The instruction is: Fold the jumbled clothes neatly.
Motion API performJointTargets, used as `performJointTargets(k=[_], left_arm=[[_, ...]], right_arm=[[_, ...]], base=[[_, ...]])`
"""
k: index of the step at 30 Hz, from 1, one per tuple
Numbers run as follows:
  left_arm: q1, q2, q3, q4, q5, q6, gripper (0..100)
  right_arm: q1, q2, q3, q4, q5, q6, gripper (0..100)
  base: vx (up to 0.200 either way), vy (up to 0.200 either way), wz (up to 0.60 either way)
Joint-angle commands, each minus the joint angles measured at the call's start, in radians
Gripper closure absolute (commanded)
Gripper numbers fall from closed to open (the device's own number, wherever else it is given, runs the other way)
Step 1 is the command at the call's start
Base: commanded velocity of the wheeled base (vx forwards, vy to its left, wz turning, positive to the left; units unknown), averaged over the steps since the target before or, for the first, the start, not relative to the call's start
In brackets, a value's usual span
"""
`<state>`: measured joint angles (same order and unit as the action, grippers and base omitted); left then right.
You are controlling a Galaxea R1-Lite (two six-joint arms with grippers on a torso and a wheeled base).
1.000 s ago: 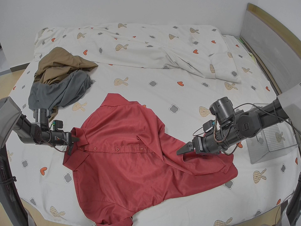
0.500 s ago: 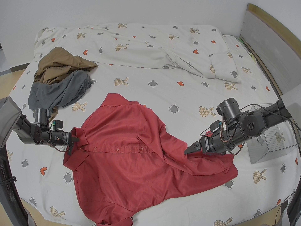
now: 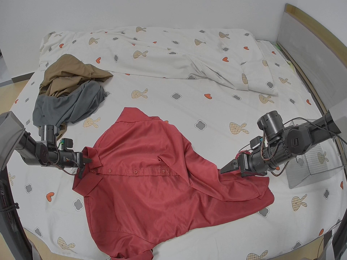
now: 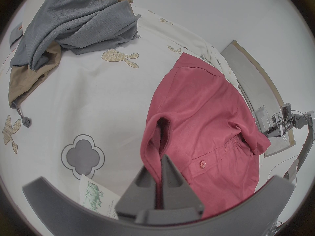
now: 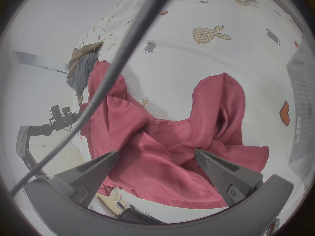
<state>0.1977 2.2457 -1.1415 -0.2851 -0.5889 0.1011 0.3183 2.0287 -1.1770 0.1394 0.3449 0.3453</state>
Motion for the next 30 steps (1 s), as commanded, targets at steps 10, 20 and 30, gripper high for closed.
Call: performJointTargets(k=[10,20,30], left_arm=[[0.0,0.0,0.0,0.0,0.0,0.0,100],[0.0,-0.002,-0.001,-0.002,0.0,0.0,100],[0.0,-0.002,-0.001,-0.002,0.0,0.0,100]], right_arm=[[0.028,0.019,-0.007,-0.011,-0.029,-0.002,0],[0.099,0.065,-0.038,-0.014,-0.037,0.0,0],[0.082,0.056,-0.036,-0.014,-0.037,0.001,100]], base=[[0.0,0.0,0.0],[0.0,0.0,0.0],[0.0,0.0,0.0]])
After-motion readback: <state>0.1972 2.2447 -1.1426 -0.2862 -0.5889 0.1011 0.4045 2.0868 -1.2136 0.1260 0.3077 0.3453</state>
